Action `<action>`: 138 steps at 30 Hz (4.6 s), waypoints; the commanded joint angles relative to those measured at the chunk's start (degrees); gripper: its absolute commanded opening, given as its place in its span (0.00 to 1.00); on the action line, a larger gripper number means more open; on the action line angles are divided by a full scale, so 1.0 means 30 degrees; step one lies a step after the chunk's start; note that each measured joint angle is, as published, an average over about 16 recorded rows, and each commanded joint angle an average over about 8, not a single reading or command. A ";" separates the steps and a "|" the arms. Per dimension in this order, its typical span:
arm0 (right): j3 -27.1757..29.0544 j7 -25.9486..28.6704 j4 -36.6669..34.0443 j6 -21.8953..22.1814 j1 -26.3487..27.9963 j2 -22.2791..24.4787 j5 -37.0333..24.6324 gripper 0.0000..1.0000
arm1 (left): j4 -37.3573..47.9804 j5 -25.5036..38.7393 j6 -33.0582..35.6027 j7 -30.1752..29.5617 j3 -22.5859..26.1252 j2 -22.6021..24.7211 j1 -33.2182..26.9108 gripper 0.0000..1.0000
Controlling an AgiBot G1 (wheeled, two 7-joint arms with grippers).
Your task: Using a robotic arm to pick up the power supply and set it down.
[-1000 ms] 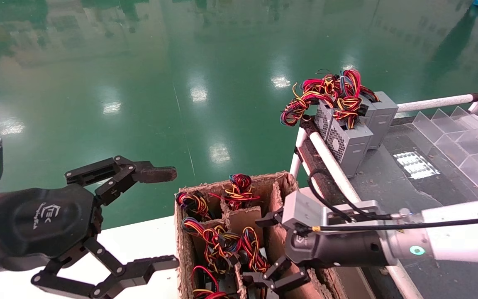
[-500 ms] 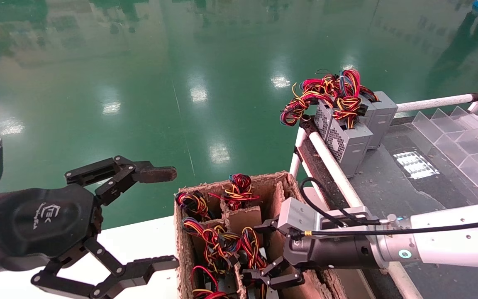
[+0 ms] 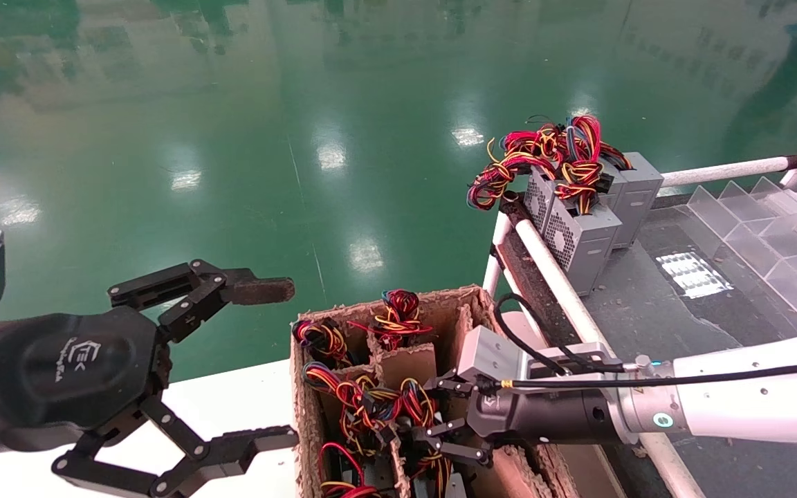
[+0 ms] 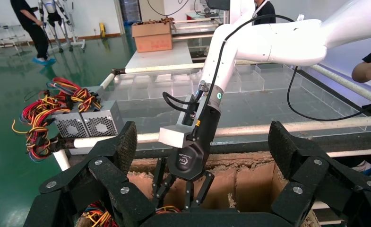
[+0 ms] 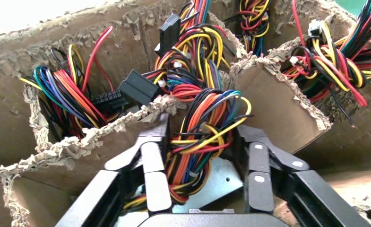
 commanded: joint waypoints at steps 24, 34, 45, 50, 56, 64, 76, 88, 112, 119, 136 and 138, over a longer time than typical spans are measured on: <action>0.2361 -0.0338 0.1952 -0.0302 -0.0566 0.2517 0.3352 0.00 | 0.0000 -0.0004 -0.0002 0.0003 0.0005 -0.0002 -0.0001 1.00; 0.6252 -0.1734 0.4037 0.0787 -0.1181 0.4940 0.7744 0.00 | 0.0000 -0.0005 -0.0003 0.0004 0.0007 -0.0003 -0.0002 1.00; 0.8734 -0.3073 0.3395 0.1859 -0.1670 0.6644 0.9492 0.00 | 0.0000 -0.0007 -0.0004 0.0005 0.0010 -0.0004 -0.0003 1.00; 0.9198 -0.3628 0.1973 0.1739 -0.1269 0.7155 0.9586 0.00 | 0.0000 -0.0007 -0.0004 0.0005 0.0011 -0.0004 -0.0003 1.00; 0.9570 -0.4320 0.0030 0.0985 -0.0631 0.7884 0.9681 0.00 | 0.0000 -0.0008 -0.0005 0.0006 0.0012 -0.0005 -0.0003 1.00; 0.9719 -0.6016 -0.2589 0.0706 -0.0095 0.8847 0.8781 0.00 | 0.0000 -0.0009 -0.0005 0.0007 0.0014 -0.0005 -0.0004 1.00; 0.8411 -0.7650 -0.6647 0.1811 0.2471 0.7757 0.5977 0.00 | 0.0000 -0.0011 -0.0006 0.0008 0.0016 -0.0006 -0.0004 1.00; 0.6812 -0.9714 -1.1089 0.3027 0.6400 0.4778 0.3296 0.00 | 0.0000 -0.0013 -0.0007 0.0009 0.0019 -0.0007 -0.0005 1.00; 0.6018 -1.2289 -1.7235 0.2539 0.9979 0.1398 0.2354 0.83 | 0.0000 -0.0016 -0.0009 0.0012 0.0024 -0.0009 -0.0006 1.00; 0.5980 -1.2762 -1.7905 0.2506 1.0275 0.1205 0.2291 1.00 | 0.0000 -0.0017 -0.0010 0.0012 0.0025 -0.0010 -0.0007 1.00; 0.6269 -1.3453 -1.8661 0.1850 1.0656 0.1487 0.2705 1.00 | 0.0003 -0.0020 -0.0013 0.0015 0.0027 -0.0013 -0.0005 1.00; 0.6287 -1.3508 -1.8638 0.1826 1.0681 0.1502 0.2735 1.00 | 0.0005 -0.0021 -0.0014 0.0015 0.0027 -0.0013 -0.0004 1.00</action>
